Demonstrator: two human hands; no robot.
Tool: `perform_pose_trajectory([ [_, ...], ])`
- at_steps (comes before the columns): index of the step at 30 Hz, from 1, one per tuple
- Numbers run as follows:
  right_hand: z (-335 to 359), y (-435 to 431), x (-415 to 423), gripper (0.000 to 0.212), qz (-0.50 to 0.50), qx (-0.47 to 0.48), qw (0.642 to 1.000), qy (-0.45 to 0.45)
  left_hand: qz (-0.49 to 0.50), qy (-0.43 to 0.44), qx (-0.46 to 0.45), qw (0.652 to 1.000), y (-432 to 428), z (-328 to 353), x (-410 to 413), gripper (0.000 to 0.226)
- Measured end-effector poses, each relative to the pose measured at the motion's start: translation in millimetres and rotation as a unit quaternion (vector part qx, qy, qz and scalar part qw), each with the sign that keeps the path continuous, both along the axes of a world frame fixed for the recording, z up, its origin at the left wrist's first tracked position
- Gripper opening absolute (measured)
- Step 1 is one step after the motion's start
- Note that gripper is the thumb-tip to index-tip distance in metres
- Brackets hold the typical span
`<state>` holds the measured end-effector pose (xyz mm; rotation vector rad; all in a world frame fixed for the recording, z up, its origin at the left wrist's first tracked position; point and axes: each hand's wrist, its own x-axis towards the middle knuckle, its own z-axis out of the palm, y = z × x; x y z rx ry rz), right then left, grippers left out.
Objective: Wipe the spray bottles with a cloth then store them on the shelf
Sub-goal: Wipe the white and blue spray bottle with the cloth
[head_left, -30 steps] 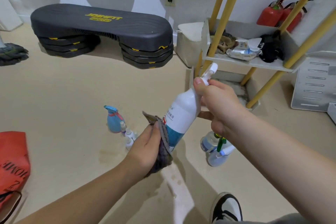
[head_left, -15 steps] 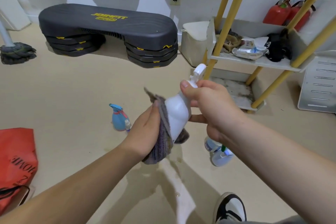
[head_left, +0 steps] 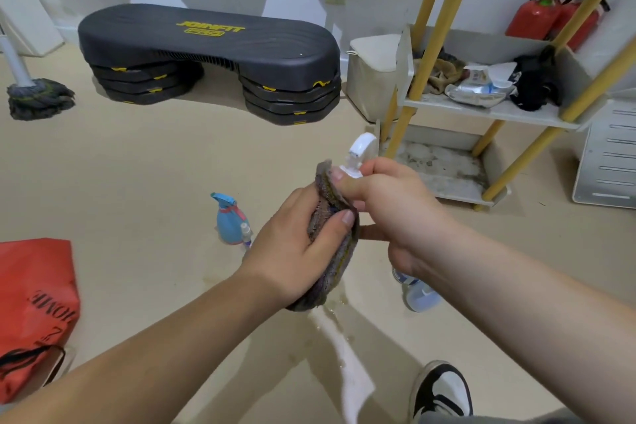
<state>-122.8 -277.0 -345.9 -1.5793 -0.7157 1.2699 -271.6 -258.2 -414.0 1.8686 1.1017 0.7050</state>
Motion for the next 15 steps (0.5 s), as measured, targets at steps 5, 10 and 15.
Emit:
perform_pose_trajectory([
  [5,3,4,14,0.039,-0.07,0.001,0.997,0.025,0.016,-0.008,-0.048,0.999,-11,-11,-3,0.05],
  [10,9,2,23,0.047,-0.031,-0.014,0.999,0.039,0.05,-0.111,-0.153,0.981,-4,0,0,0.035],
  [15,11,4,36,0.056,0.023,-0.057,0.997,0.051,0.066,-0.205,-0.327,0.92,10,18,-4,0.02],
])
